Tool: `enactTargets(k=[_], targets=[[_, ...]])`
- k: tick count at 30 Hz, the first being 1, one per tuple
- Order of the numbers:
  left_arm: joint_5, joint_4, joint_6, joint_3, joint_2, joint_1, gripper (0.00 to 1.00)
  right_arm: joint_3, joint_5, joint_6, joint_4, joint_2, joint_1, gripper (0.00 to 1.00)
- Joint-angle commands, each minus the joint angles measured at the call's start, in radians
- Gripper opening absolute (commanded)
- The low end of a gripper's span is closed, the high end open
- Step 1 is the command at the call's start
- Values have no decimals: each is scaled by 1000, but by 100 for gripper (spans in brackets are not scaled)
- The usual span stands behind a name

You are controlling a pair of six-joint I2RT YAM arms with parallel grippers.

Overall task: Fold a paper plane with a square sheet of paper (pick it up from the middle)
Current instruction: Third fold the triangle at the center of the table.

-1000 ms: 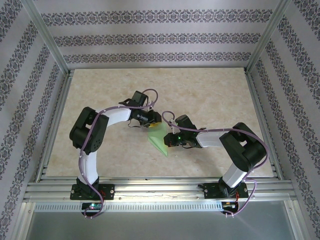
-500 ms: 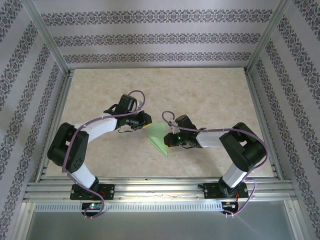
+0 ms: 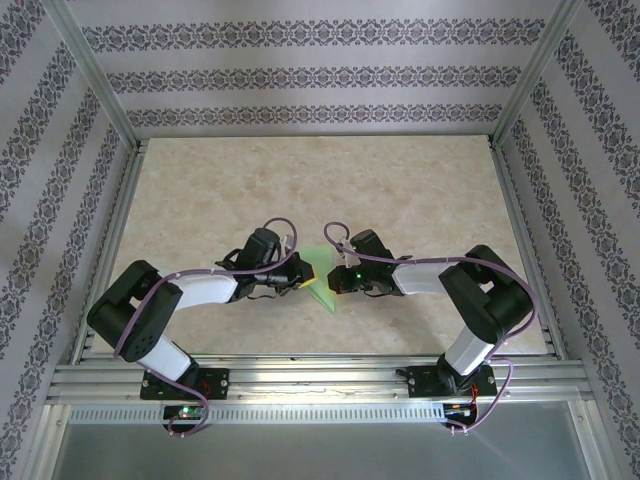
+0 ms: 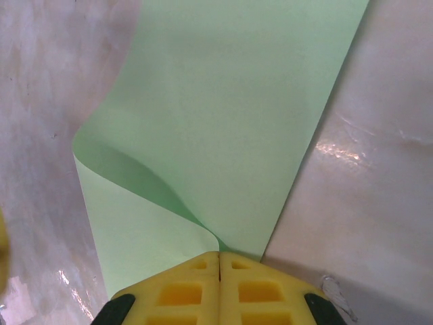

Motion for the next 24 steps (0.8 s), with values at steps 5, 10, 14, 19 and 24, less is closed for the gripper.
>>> enactTargets(k=[5, 10, 14, 19, 24], targets=[[-45, 99, -52, -15, 44, -23, 0, -9, 23, -14, -72, 9, -7, 0], [-34, 119, -48, -19, 75, -24, 0, -9, 25, -14, -74, 9, -7, 0], [-38, 126, -44, -31, 91, -25, 0, -9, 25, -12, -71, 10, -8, 0], [-44, 138, -38, -47, 111, -25, 0, -11, 22, -14, -72, 9, -8, 0], [-51, 142, -27, -60, 142, -24, 0, -11, 22, -14, -70, 11, -7, 0]])
